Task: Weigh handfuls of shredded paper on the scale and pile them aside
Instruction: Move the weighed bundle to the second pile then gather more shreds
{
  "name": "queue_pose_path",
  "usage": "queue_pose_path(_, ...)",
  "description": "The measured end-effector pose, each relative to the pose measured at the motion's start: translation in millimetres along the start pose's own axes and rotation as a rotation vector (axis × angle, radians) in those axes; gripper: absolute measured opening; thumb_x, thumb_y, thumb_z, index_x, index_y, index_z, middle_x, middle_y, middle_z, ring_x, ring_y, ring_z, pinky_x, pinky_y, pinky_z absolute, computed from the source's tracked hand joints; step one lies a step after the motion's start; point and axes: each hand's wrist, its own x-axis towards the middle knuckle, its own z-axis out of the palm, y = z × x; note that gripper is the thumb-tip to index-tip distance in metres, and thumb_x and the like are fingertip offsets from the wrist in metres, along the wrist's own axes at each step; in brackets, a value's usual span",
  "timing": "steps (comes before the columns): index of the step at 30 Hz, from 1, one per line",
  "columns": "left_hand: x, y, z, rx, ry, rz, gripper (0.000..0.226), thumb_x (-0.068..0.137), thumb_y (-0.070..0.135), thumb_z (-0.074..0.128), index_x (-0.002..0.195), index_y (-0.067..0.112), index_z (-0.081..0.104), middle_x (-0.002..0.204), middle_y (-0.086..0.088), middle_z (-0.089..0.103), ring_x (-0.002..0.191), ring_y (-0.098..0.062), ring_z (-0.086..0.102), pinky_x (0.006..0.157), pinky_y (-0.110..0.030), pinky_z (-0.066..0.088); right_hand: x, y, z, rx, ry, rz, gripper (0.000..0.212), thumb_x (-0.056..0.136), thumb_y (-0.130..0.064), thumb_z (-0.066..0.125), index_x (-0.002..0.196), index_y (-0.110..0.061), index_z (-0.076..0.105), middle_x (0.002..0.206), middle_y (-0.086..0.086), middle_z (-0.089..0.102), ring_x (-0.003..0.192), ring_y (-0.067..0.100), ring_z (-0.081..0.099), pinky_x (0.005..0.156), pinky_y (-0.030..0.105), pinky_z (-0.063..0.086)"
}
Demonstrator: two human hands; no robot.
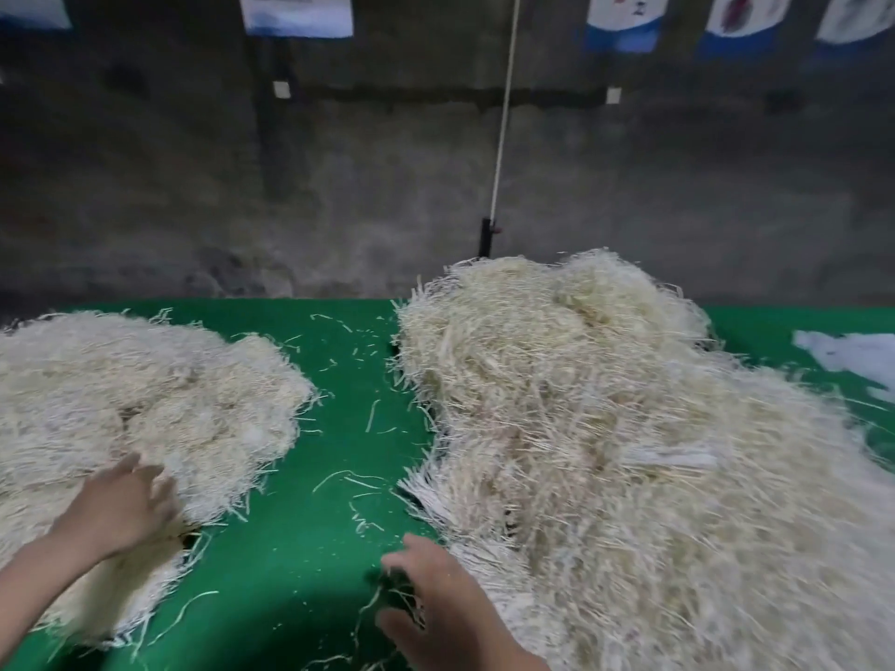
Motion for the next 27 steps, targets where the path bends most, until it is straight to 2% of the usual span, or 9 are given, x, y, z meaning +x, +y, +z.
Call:
queue_pose_path(4,-59,67,-24,-0.126,-0.087,0.136,0.050,0.087,0.048,0.059,0.128,0.019,0.056,0.125,-0.005,0.062,0.105,-0.015,0.061,0.088,-0.024,0.046,-45,31,-30,0.035,0.228,0.074,0.038,0.092,-0.035,0.051,0.129,-0.040,0.045,0.147,-0.016,0.033,0.130,0.000,0.029,0.116,0.033,0.020)
queue_pose_path(7,-107,136,-38,-0.223,0.012,0.327,0.027,0.087,0.044,0.060,0.112,0.032,0.062,0.105,0.008,0.067,0.078,-0.006,0.063,0.071,-0.018,0.046,-78,60,-62,0.021,0.371,0.101,0.046,0.091,-0.036,0.055,0.134,-0.042,0.039,0.149,-0.015,0.030,0.137,0.005,0.028,0.116,0.034,0.019)
queue_pose_path(10,-153,210,-44,-0.366,0.030,0.485,0.018,0.086,0.038,0.063,0.104,0.037,0.065,0.099,0.022,0.063,0.082,0.002,0.060,0.073,-0.013,0.043,-112,91,-100,-0.152,0.479,0.151,0.056,0.089,-0.039,0.057,0.139,-0.041,0.032,0.155,-0.012,0.015,0.144,0.011,0.009,0.114,0.030,0.001)
queue_pose_path(14,-200,292,-40,-0.485,-0.060,0.607,0.016,0.085,0.037,0.065,0.100,0.042,0.064,0.088,0.033,0.059,0.079,-0.006,0.067,0.070,-0.013,0.050,-160,147,-151,-0.447,0.501,0.366,0.095,0.076,-0.052,0.067,0.141,-0.052,-0.003,0.150,-0.007,-0.031,0.135,0.028,-0.034,0.103,0.049,-0.022)
queue_pose_path(17,-221,345,-37,-0.540,-0.078,0.671,0.013,0.088,0.037,0.061,0.100,0.043,0.061,0.088,0.033,0.058,0.077,-0.013,0.068,0.073,-0.022,0.055,-178,190,-185,-0.381,0.456,0.619,0.125,0.063,-0.057,0.076,0.131,-0.056,-0.029,0.140,-0.001,-0.050,0.130,0.035,-0.038,0.102,0.058,-0.014)
queue_pose_path(20,-233,389,-37,-0.624,-0.035,0.681,0.019,0.089,0.034,0.061,0.107,0.033,0.064,0.087,0.025,0.061,0.071,-0.003,0.065,0.069,-0.018,0.054,-176,220,-187,-0.173,0.371,0.678,0.115,0.068,-0.035,0.081,0.144,-0.050,-0.005,0.153,0.004,-0.030,0.144,0.034,-0.001,0.111,0.055,0.020)
queue_pose_path(22,-240,411,-40,-0.699,-0.027,0.667,0.023,0.087,0.033,0.064,0.110,0.030,0.064,0.087,0.022,0.063,0.070,-0.002,0.065,0.064,-0.014,0.053,-172,232,-182,-0.216,0.341,0.600,0.076,0.078,-0.021,0.072,0.140,-0.035,0.030,0.155,0.013,0.013,0.131,0.027,0.037,0.103,0.041,0.043)
queue_pose_path(24,-245,428,-44,-0.775,-0.045,0.636,0.027,0.084,0.033,0.067,0.111,0.031,0.062,0.092,0.020,0.064,0.073,0.005,0.064,0.061,-0.010,0.050,-170,233,-193,-0.214,0.461,0.490,0.038,0.085,-0.021,0.064,0.120,-0.022,0.050,0.132,0.012,0.046,0.110,0.023,0.053,0.093,0.037,0.049)
queue_pose_path(27,-253,450,-50,-0.950,-0.117,0.541,0.036,0.078,0.030,0.074,0.110,0.034,0.059,0.107,0.014,0.064,0.089,0.005,0.062,0.081,-0.015,0.050,-167,214,-232,-0.054,0.701,0.343,0.034,0.083,-0.020,0.064,0.117,-0.014,0.057,0.121,0.004,0.056,0.114,0.024,0.052,0.094,0.033,0.044)
